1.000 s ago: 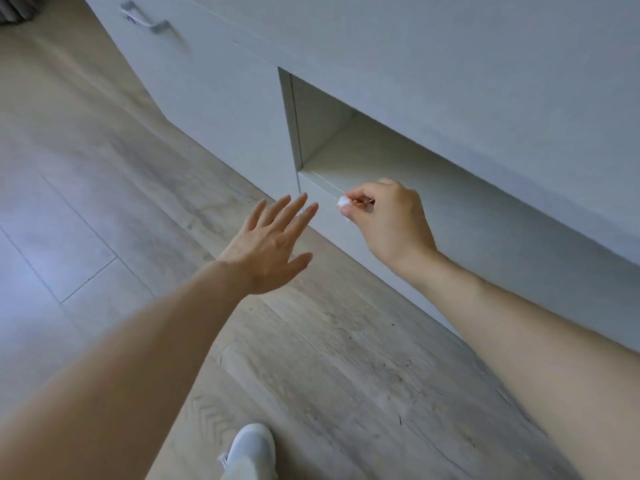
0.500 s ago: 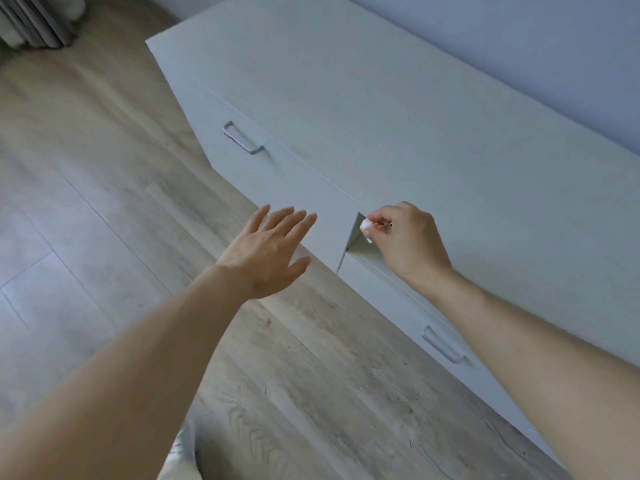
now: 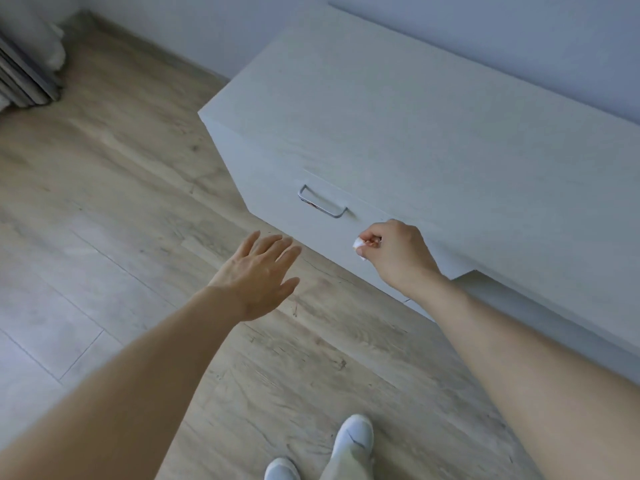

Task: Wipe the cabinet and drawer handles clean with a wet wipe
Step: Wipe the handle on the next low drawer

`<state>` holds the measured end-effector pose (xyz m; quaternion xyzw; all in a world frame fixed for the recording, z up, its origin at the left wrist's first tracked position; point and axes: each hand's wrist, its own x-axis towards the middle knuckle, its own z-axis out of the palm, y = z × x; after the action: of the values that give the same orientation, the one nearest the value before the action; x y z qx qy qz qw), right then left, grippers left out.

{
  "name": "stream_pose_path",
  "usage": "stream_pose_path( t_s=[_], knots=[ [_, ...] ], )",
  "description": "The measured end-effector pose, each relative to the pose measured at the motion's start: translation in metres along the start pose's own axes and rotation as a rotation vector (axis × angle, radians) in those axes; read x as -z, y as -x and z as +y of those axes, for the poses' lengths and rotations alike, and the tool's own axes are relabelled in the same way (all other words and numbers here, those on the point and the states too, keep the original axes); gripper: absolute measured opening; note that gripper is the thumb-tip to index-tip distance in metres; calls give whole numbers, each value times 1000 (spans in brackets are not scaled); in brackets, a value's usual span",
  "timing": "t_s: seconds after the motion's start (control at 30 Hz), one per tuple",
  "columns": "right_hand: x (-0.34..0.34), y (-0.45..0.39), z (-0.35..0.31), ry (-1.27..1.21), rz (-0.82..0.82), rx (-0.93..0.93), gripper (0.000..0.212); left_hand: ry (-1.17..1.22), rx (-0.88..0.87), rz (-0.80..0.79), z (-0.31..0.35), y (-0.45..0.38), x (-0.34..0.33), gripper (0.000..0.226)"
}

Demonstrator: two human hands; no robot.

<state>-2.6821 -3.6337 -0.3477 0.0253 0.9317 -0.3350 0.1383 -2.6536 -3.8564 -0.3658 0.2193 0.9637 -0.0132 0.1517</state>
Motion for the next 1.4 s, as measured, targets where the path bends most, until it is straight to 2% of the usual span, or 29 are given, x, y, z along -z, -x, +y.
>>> stream_pose_path(
  t_s=[0.1, 0.27, 0.4, 0.53, 0.73, 0.93, 1.1, 1.27, 1.4],
  knots=[
    [-6, -27, -2, -18, 39, -33, 11, -61, -53, -42, -15, -24, 1, 55],
    [-19, -65, 1, -59, 210, -81, 11, -133, -74, -76, -46, -70, -8, 57],
    [-39, -73, 0, -79, 239, -61, 13, -128, -80, -65, -58, -97, -19, 63],
    [-67, -77, -8, -114, 299, -117, 15, -146, -126, -63, -76, -121, -34, 70],
    [-107, -86, -12, -223, 597, -253, 13, -165, -242, 29, -110, -153, -62, 74],
    [-150, -91, -16, -281, 836, -286, 17, -100, -379, 306, -129, -166, -95, 75],
    [-177, -99, 3, -365, 1174, -119, 16, 26, -470, 657, -130, -195, -135, 72],
    [-199, -115, 43, -368, 1380, 100, 21, 203, -563, 1069, -118, -246, -171, 64],
    [-208, -135, 60, -364, 1550, 231, 20, 345, -611, 1287, -105, -274, -181, 66]
  ],
)
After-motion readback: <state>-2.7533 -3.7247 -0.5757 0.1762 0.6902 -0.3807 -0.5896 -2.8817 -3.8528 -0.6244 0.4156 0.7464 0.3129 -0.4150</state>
